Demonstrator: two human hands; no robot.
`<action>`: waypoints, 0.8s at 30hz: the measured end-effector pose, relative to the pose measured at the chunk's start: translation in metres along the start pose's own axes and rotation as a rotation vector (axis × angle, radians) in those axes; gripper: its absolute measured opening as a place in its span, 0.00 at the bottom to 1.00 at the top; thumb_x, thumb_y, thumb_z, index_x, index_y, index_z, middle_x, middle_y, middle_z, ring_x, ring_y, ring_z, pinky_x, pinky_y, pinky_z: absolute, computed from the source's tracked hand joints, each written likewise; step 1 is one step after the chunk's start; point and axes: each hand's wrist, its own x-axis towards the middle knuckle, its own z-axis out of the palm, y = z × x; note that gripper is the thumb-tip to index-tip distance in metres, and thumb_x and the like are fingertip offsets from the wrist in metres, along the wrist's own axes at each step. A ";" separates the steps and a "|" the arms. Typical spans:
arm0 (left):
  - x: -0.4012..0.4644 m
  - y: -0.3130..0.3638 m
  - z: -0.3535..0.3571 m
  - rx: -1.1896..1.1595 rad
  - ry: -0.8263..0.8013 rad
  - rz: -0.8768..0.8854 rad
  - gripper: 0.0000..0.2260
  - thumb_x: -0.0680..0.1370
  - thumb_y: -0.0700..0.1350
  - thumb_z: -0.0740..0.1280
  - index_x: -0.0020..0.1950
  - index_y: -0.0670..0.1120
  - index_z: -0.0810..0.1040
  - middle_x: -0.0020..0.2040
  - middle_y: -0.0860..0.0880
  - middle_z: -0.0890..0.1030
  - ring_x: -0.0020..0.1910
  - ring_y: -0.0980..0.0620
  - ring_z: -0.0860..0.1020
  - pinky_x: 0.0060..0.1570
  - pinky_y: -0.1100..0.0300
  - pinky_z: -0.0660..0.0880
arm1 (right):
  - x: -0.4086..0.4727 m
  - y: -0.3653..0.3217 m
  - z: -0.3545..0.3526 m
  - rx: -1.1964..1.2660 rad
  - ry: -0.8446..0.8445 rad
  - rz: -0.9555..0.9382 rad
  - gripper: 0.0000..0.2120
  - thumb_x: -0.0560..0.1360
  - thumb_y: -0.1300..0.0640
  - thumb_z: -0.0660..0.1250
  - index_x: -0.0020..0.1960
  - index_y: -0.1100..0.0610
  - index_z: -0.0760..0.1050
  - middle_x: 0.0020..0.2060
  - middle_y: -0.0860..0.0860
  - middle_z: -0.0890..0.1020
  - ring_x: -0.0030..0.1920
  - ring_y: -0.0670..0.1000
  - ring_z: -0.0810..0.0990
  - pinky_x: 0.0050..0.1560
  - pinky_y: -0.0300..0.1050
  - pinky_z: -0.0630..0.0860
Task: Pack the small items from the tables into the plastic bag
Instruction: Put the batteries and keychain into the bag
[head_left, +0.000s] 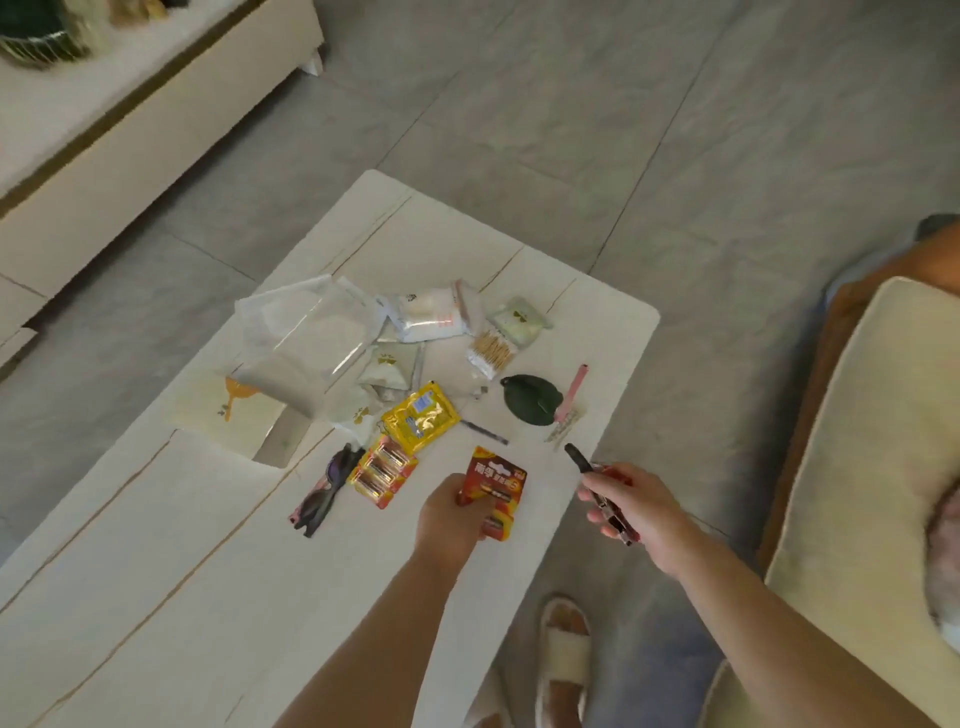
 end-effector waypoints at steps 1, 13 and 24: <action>-0.010 0.010 0.012 -0.017 -0.044 0.002 0.06 0.76 0.37 0.65 0.50 0.47 0.76 0.40 0.48 0.82 0.34 0.53 0.80 0.31 0.66 0.76 | -0.012 -0.001 -0.014 0.040 0.015 -0.020 0.02 0.74 0.61 0.68 0.45 0.59 0.76 0.35 0.54 0.80 0.26 0.47 0.78 0.23 0.38 0.70; -0.120 0.082 0.220 0.160 -0.377 0.176 0.10 0.78 0.34 0.63 0.41 0.47 0.75 0.39 0.48 0.80 0.35 0.54 0.80 0.35 0.62 0.78 | -0.118 0.029 -0.204 0.349 0.341 -0.144 0.10 0.70 0.73 0.66 0.47 0.62 0.71 0.34 0.60 0.73 0.27 0.53 0.72 0.26 0.40 0.68; -0.199 0.091 0.436 0.307 -0.512 0.186 0.05 0.79 0.36 0.60 0.53 0.40 0.74 0.47 0.40 0.80 0.38 0.47 0.79 0.36 0.60 0.76 | -0.166 0.091 -0.399 0.531 0.674 -0.161 0.08 0.73 0.73 0.61 0.42 0.62 0.71 0.32 0.60 0.73 0.30 0.54 0.75 0.27 0.42 0.69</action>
